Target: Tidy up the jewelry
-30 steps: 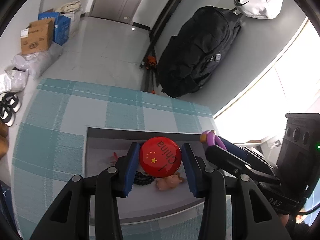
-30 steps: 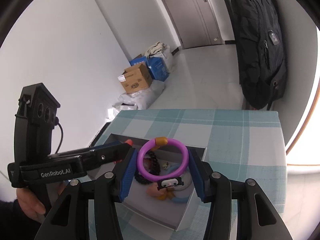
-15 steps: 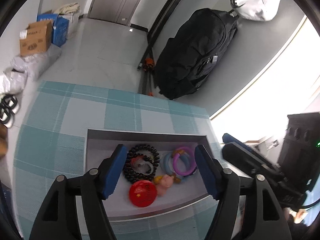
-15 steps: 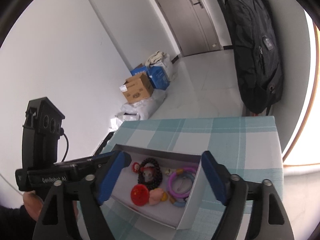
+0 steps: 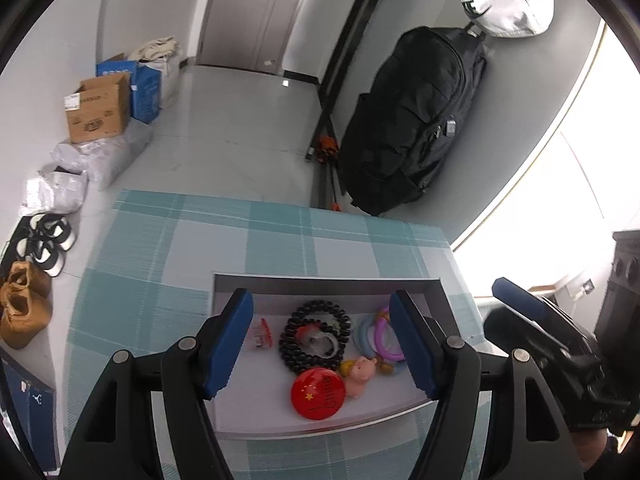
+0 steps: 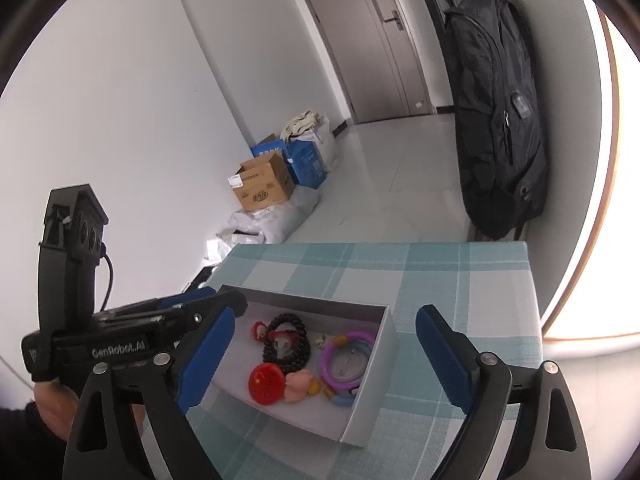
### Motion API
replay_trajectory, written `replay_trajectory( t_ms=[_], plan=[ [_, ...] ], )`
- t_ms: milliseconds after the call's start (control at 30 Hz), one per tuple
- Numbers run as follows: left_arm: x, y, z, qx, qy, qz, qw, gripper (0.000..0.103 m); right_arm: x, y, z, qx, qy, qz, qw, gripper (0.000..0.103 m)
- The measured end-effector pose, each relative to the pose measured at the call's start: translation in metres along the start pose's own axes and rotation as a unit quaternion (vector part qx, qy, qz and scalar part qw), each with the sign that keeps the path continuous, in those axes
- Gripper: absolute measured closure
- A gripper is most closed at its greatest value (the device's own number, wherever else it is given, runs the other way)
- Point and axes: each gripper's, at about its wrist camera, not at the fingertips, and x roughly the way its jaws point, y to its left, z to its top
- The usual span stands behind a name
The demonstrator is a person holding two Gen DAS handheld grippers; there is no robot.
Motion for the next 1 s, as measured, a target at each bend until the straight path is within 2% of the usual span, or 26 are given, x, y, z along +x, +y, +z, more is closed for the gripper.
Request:
replay_trajectory(
  t_ms=[133, 233, 567, 800, 1000],
  plan=[
    [-0.011, -0.001, -0.002, 0.003, -0.023, 0.022, 0.9995, 0.034, -0.007, 0.007, -0.004, -0.014, -0.011, 0.003, 1.0, 0.005],
    [-0.019, -0.003, -0.003, 0.005, -0.043, 0.037, 0.9984, 0.023, -0.014, 0.01, -0.008, -0.02, -0.022, 0.002, 1.0, 0.002],
    [-0.055, -0.006, -0.021, 0.015, -0.105, 0.096, 0.9897, 0.022, -0.046, 0.02, -0.018, -0.018, -0.063, -0.001, 0.998, 0.0],
    [-0.077, -0.011, -0.033, 0.021, -0.126, 0.106, 0.9861, 0.022, -0.069, 0.033, -0.03, -0.037, -0.083, -0.013, 0.996, 0.0],
    [-0.088, -0.011, -0.052, 0.02, -0.129, 0.114, 0.9849, 0.019, -0.085, 0.036, -0.04, -0.039, -0.096, -0.022, 0.994, 0.0]
  ],
)
